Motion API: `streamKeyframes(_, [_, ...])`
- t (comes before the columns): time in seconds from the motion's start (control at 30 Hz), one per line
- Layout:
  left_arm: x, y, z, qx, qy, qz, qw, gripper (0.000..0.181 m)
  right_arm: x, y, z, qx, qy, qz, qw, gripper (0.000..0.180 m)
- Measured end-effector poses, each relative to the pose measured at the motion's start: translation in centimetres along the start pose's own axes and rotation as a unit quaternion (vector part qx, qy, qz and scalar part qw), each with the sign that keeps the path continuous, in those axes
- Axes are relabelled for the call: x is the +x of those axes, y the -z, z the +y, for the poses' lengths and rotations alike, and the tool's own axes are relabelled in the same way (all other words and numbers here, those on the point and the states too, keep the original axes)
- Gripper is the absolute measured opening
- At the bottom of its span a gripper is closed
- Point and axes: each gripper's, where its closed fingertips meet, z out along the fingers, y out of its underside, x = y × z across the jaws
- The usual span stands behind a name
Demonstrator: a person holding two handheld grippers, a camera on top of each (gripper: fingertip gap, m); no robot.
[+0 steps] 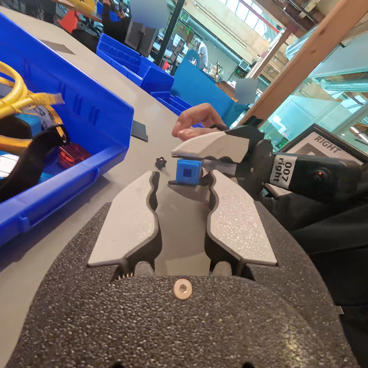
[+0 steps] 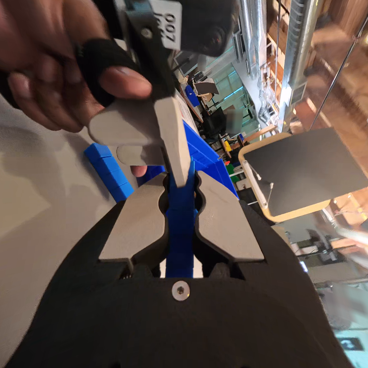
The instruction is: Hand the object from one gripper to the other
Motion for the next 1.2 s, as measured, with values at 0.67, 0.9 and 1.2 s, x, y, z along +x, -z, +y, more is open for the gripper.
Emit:
streamKeyframes(0.67, [0.0,5.6,-5.9,0.217,-0.118,0.015,0.969,0.023,5.1,2.3,0.8,0.098,-0.277,0.039,0.955,0.05])
streamKeyframes(0.9, [0.2,4.7,-5.2,0.213,-0.215,-0.023,0.953,0.023,3.9,1.2,-0.1,0.099,-0.299,0.021,0.949,0.048])
streamKeyframes(1.2, [0.4,4.8,-4.6,0.201,-0.209,0.004,0.957,0.023,3.6,1.9,-1.0,0.144,-0.317,0.005,0.937,0.041])
